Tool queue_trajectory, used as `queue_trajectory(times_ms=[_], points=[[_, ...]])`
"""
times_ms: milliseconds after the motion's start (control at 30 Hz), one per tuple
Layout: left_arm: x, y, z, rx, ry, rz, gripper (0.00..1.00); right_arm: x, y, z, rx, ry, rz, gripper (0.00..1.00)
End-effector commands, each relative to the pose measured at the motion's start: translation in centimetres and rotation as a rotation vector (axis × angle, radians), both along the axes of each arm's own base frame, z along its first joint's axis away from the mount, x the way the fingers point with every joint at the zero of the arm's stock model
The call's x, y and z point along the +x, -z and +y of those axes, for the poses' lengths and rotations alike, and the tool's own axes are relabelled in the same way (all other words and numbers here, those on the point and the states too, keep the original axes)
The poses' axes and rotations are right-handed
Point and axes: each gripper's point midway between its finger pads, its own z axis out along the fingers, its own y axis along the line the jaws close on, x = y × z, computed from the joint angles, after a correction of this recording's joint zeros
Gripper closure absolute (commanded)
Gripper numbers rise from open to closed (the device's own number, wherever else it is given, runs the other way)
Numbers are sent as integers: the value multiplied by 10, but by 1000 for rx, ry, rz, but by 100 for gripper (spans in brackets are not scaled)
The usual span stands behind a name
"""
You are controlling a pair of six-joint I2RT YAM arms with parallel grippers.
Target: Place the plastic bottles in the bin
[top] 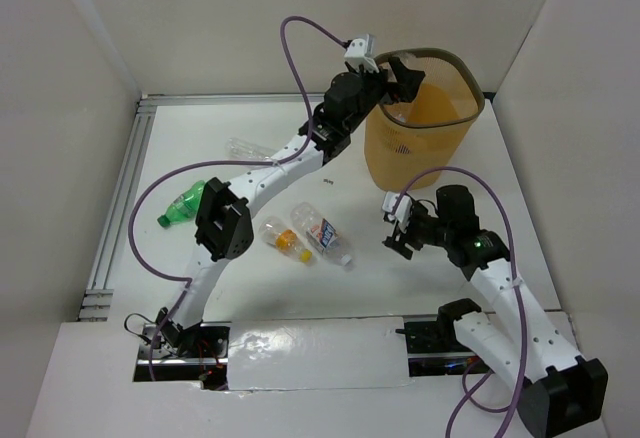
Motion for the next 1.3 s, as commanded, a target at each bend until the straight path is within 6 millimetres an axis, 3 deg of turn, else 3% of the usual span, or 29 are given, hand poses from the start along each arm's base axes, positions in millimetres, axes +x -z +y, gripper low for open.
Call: queue_trajectory(times_ms=[0, 200, 233, 267, 300, 333, 367, 433, 467, 500, 533, 600, 633, 667, 700, 733, 833, 900, 967, 1000, 1133, 1167, 1200, 1267], points=[[-15, -63, 9, -59, -5, -135, 0, 3, -2, 14, 32, -48, -4, 23], [-35, -105, 27, -81, -7, -199, 0, 0, 10, 35, 10, -117, 25, 20], [-36, -98, 29, -56, -11, -197, 0, -4, 11, 42, 21, -129, 45, 20], [-47, -122, 43, -76, -29, -230, 0, 0, 9, 46, 26, -125, 44, 20], [-50, -128, 52, -70, -54, -237, 0, 1, 10, 50, 30, -122, 51, 20], [-48, -118, 61, -17, -102, -226, 0, -3, 10, 58, 50, -128, 76, 20], [-63, -144, 83, -27, -135, -252, 0, 1, 11, 59, 51, -96, 80, 20], [-75, -147, 109, 13, -196, -246, 0, 7, 12, 69, 76, -66, 100, 19], [-71, -113, 122, 92, -256, -173, 0, 4, 10, 79, 98, -59, 130, 18], [-93, -136, 155, 69, -301, -172, 0, 7, 13, 84, 95, -39, 148, 18], [-101, -127, 171, 98, -337, -134, 0, 9, 13, 91, 111, -27, 153, 18], [-108, -62, 207, 196, -423, 50, 0, 13, 7, 105, 152, 30, 194, 18], [-134, -73, 235, 159, -441, 64, 0, 18, 12, 111, 157, 52, 218, 18], [-144, -58, 251, 167, -460, 108, 0, 24, 13, 113, 168, 86, 236, 18], [-153, -13, 261, 185, -479, 207, 0, 23, 16, 119, 182, 119, 288, 18], [-165, 14, 278, 220, -496, 278, 0, 32, 21, 124, 175, 152, 318, 17], [-209, 65, 316, 170, -522, 412, 0, 43, 23, 139, 192, 192, 375, 13], [-239, 108, 338, 148, -540, 529, 0, 49, 38, 144, 169, 206, 412, 13], [-255, 136, 350, 137, -559, 603, 0, 52, 48, 151, 146, 201, 433, 11], [-266, 168, 356, 150, -570, 685, 0, 51, 51, 155, 134, 200, 431, 11], [-288, 216, 354, 142, -549, 800, 0, 46, 69, 168, 84, 183, 463, 10], [-290, 221, 352, 138, -547, 813, 0, 50, 70, 169, 82, 199, 465, 10], [-294, 229, 349, 128, -549, 847, 0, 52, 85, 169, 48, 216, 487, 10], [-297, 240, 344, 135, -550, 886, 0, 56, 86, 168, 35, 235, 482, 10]])
